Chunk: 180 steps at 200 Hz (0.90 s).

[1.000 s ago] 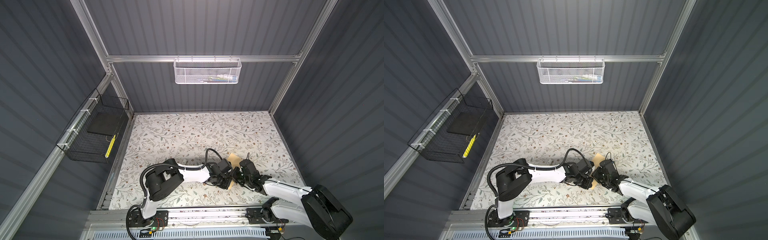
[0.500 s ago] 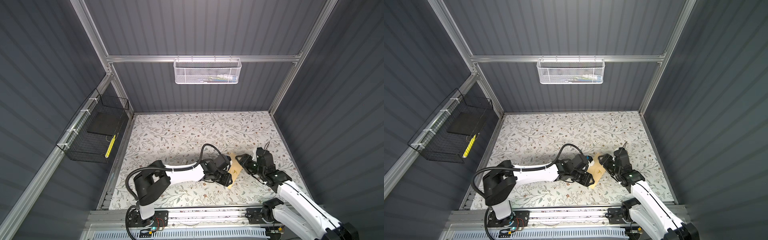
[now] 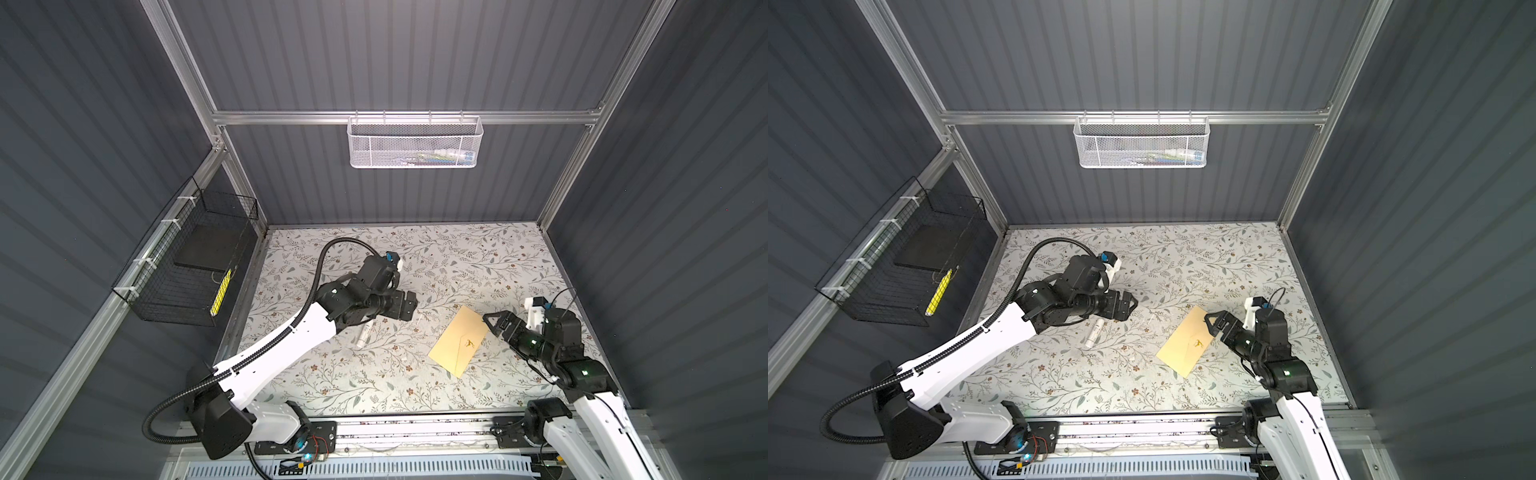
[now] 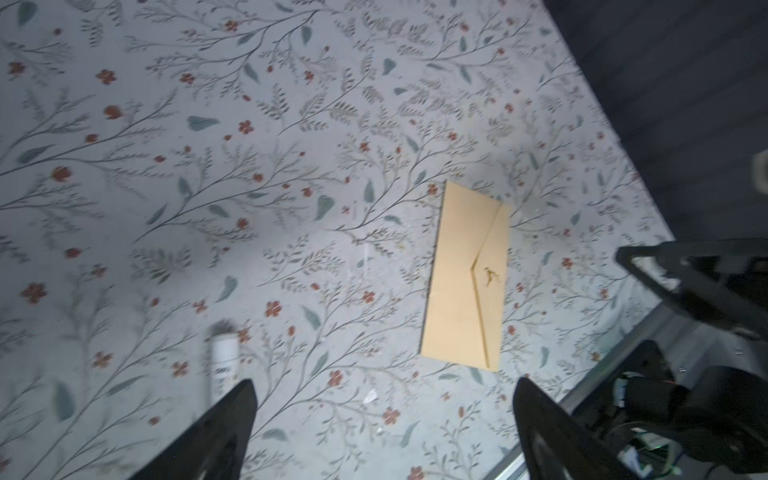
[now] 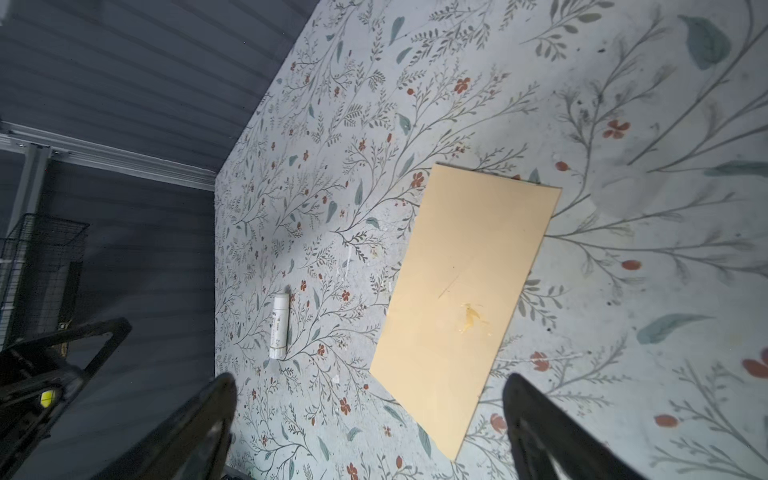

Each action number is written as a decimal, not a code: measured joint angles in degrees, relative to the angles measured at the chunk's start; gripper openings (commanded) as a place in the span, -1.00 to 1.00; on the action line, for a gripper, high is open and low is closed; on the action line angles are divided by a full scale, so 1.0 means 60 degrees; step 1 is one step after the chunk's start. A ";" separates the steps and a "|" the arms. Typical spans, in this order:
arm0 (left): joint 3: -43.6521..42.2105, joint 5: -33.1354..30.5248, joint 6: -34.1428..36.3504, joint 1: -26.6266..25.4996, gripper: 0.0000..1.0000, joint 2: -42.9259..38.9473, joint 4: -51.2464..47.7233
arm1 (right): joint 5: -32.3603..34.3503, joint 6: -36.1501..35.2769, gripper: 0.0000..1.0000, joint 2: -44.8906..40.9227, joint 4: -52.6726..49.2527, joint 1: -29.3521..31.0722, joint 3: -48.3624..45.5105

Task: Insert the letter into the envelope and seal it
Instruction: 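Move the left gripper to the white glue stick and grasp it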

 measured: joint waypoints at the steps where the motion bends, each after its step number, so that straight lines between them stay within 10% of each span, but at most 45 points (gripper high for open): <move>1: -0.0004 -0.0011 0.0015 0.0018 0.93 0.0004 -0.0047 | -0.0011 -0.0007 0.98 -0.0022 0.0000 0.0000 -0.0004; 49: -0.0506 -0.0047 0.0994 0.1526 0.79 0.1086 -0.1938 | -0.0641 -0.0393 0.98 -0.0393 0.0178 0.0000 -0.0058; 180: -0.0688 0.0120 0.1566 0.1909 0.32 0.4455 -0.1639 | -0.1366 -0.0495 0.98 -0.0175 0.0586 0.0066 -0.0448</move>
